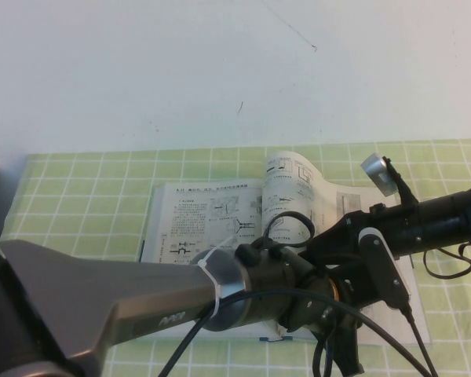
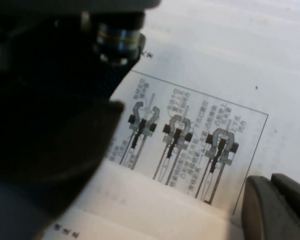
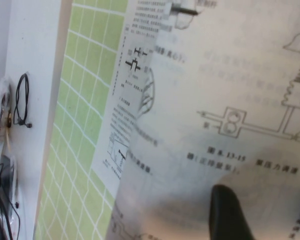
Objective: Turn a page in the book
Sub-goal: Open the closed book
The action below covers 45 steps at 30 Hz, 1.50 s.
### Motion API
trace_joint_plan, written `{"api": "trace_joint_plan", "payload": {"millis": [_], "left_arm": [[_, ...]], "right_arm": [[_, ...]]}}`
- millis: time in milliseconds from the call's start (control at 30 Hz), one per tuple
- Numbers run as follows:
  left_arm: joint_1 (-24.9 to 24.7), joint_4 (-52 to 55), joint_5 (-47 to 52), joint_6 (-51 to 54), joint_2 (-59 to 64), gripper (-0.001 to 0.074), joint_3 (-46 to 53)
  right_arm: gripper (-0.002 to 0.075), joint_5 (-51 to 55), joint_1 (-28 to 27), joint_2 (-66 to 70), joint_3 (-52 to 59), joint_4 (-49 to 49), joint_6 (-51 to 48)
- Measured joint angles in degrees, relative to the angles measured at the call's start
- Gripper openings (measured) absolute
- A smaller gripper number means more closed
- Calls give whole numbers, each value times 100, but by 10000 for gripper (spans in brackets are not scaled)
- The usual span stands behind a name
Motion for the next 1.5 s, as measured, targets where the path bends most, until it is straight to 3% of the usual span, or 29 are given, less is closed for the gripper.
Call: {"api": "trace_joint_plan", "payload": {"millis": [900, 1033, 1267, 1500], "left_arm": [[0, 53, 73, -273, 68, -4, -52], [0, 53, 73, -273, 68, -4, -52], [0, 53, 73, -273, 68, -4, -52], [0, 53, 84, -273, 68, -4, -56]], "right_arm": [[319, 467, -565, 10, 0, -309, 0], [258, 481, -663, 10, 0, -350, 0], [48, 117, -758, 10, 0, -384, -35], [0, -706, -781, 10, 0, -419, -137]]}}
